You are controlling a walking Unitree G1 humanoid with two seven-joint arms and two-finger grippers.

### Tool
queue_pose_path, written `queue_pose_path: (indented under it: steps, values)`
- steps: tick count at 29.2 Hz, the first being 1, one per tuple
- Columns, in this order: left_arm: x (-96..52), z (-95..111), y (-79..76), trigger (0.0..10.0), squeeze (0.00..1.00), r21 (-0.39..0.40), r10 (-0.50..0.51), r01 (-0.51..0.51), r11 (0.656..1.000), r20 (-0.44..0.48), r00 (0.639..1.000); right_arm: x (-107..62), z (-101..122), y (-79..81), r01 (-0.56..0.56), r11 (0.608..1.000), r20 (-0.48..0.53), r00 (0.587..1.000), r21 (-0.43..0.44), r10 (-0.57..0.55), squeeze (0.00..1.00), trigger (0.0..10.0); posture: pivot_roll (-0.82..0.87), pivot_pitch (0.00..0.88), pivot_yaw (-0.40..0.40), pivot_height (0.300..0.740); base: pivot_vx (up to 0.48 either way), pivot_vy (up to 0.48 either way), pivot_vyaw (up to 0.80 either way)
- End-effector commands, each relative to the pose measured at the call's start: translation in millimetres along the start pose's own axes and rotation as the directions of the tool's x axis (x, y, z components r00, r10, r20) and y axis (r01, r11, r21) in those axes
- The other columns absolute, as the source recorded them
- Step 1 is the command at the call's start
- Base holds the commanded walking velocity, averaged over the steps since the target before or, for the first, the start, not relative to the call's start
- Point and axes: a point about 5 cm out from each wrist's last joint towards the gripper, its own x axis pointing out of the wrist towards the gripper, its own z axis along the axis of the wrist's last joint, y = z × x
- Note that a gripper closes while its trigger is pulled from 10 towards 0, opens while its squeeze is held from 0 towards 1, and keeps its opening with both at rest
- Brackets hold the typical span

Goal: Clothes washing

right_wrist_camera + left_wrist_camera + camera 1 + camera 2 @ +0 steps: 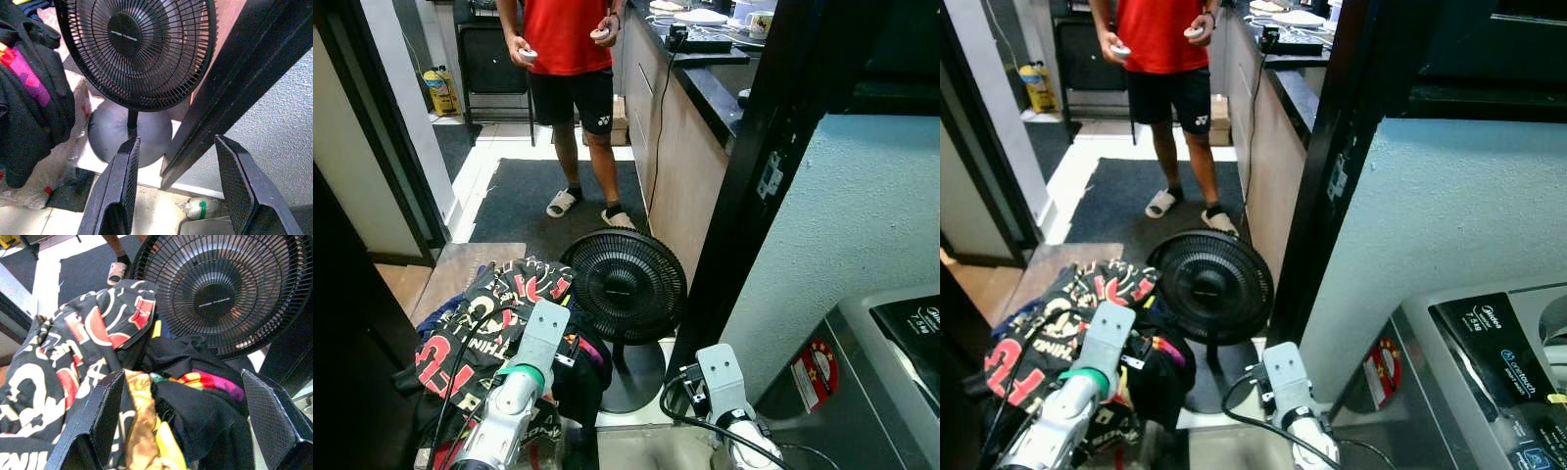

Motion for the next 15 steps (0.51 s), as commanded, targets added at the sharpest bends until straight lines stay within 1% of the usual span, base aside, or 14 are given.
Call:
queue_pose_path:
  steps: [1, 15]
  values:
    - [-1.7, -2.3, -1.0, 10.0, 0.0, -0.018, -0.006, 0.006, 1.0, 0.0, 1.0, -1.4, -2.5, -0.8, 0.0, 1.0, -0.007, 1.0, 0.001, 0.0, 0.0, 10.0, 0.12, 0.0, 0.009, 0.74, 0.0, 0.0, 0.0]
    - [-2.1, -1.5, 0.9, 10.0, 0.0, -0.029, -0.008, 0.008, 1.0, 0.008, 1.0, 0.5, 1.9, 0.5, -0.009, 1.0, 0.012, 1.0, 0.001, 0.009, 0.0, 10.0, 0.12, 0.0, 0.005, 0.74, 0.0, 0.0, 0.0]
